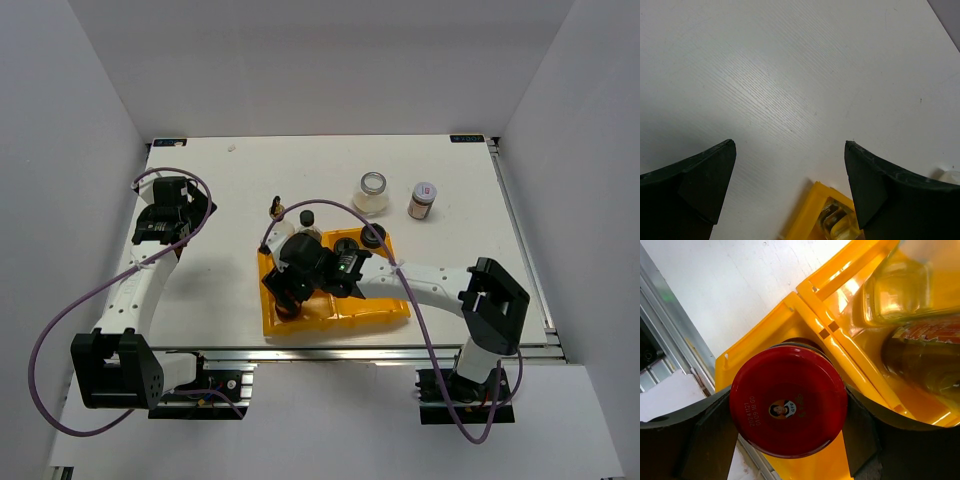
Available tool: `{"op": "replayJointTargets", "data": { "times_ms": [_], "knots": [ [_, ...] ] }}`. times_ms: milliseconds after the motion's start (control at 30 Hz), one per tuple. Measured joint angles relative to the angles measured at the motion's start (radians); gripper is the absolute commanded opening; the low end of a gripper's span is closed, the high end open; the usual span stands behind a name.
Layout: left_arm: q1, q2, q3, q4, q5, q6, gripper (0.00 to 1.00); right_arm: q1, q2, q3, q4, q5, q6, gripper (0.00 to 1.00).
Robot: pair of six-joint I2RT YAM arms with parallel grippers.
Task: Organize the condiment bottles
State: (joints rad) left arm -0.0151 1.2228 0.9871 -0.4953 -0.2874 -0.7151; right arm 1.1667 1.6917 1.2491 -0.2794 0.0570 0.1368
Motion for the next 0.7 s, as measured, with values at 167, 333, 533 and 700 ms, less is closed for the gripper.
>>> {"op": "replayJointTargets", "data": {
  "times_ms": [167,333,533,700],
  "knots": [
    [0.0,0.001,-0.002,0.003,0.002,0.0,0.98,0.001,-0.005,0.0,0.027,-0.005,-0.002,0.89],
    [0.0,0.001,-0.002,0.003,0.005,0.0,0.98,0.001,-0.071,0.0,0.044,-0.021,-0.01,0.89],
    [0.0,0.001,-0.001,0.002,0.006,0.0,0.98,-0.001,-0.32,-0.023,0.044,0.008,-0.025,0.89],
    [0.001,0.001,-0.001,0.002,0.008,0.0,0.98,-0.129,-0.627,-0.123,0.04,0.126,0.005,0.9]
  ]
}}
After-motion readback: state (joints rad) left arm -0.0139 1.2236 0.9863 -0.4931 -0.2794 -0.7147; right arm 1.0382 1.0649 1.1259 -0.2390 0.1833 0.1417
